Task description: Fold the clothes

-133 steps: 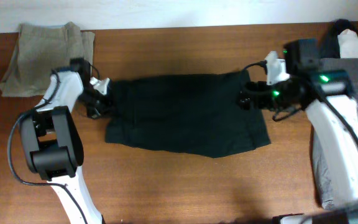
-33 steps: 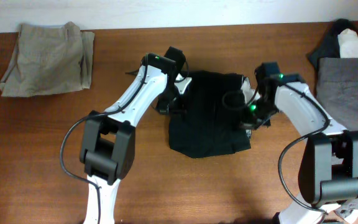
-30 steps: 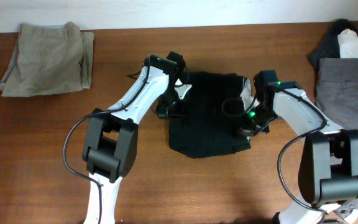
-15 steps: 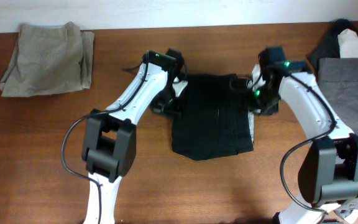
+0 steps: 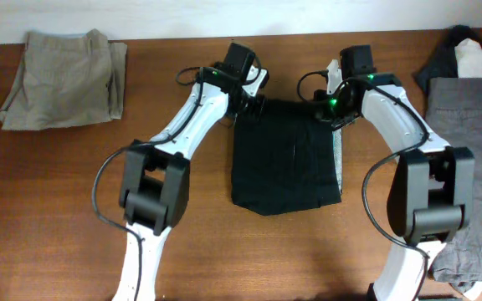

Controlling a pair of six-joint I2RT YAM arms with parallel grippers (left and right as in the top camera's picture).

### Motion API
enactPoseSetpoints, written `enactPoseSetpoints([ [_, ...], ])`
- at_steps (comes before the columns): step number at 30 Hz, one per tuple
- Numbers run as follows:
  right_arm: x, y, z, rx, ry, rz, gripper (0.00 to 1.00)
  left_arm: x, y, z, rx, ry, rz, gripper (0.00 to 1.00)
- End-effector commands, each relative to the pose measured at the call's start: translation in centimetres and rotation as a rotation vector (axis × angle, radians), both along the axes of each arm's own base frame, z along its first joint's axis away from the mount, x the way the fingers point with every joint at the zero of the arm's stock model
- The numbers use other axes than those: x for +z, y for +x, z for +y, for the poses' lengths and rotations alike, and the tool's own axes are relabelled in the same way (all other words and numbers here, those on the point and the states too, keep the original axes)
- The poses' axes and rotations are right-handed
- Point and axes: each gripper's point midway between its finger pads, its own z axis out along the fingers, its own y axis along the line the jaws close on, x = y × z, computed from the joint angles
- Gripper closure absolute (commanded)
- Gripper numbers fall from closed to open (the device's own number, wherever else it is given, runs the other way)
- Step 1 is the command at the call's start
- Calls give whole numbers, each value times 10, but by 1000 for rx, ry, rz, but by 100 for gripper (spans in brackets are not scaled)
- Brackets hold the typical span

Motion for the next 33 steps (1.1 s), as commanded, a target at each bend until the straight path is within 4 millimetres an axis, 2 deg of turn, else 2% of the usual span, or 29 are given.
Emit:
enactPoseSetpoints([
  [1, -31, 4, -4, -14, -24, 42, 86, -28, 5, 4, 15, 1, 33, 91],
  [3, -56, 1, -10, -24, -56, 87, 86, -37, 6, 14, 32, 17, 57, 90],
  [5, -69, -1, -17, -35, -96, 111, 87, -45, 14, 40, 103, 66, 70, 89],
  [7, -69, 2, -21, -45, -122, 98, 87, -47, 23, 69, 168, 82, 84, 87],
  [9, -57, 10, -23, -50, -134, 77, 86, -43, 28, 88, 202, 60, 102, 83],
  [12, -9, 19, -30, -66, -171, 43, 87, -15, 29, 97, 216, -10, 117, 83],
  [13, 17, 20, -32, -67, -180, 25, 87, 2, 31, 102, 225, -16, 99, 83],
  [14, 41, 18, -31, -68, -178, 11, 82, 21, 30, 105, 228, -25, 75, 83],
  [15, 76, 8, -31, -52, -178, -1, 65, 51, 25, 104, 224, -37, 42, 83],
  [16, 96, -5, -30, -26, -180, 9, 57, 69, 16, 101, 215, -43, 35, 82],
  [17, 105, -20, -30, -9, -187, 36, 56, 79, 7, 97, 198, -49, 44, 80],
  [18, 111, -35, -32, -5, -190, 72, 60, 86, -6, 89, 163, -59, 64, 79],
  [19, 114, -52, -33, -1, -193, 121, 73, 88, -23, 77, 98, -76, 106, 79],
  [20, 114, -72, -34, 6, -198, 194, 96, 85, -49, 62, 25, -89, 186, 90],
  [21, 112, -86, -35, 11, -203, 248, 96, 79, -72, 54, -21, -63, 256, 99],
  [22, 110, -95, -36, 14, -209, 289, 95, 74, -91, 47, -65, -30, 303, 99],
  [24, 102, -109, -34, 29, -219, 346, 96, 69, -115, 30, -127, 12, 339, 99],
  [27, 90, -129, -26, 63, -231, 403, 96, 54, -126, 30, -123, 139, 333, 99],
  [29, 70, -141, -21, 79, -234, 432, 96, 41, -137, 33, -125, 159, 378, 99],
  [31, 54, -144, -21, 58, -225, 445, 96, 31, -139, 35, -106, 164, 397, 99],
  [33, 28, -151, -9, 65, -153, 467, 96, 19, -141, 36, -98, 162, 405, 99],
])
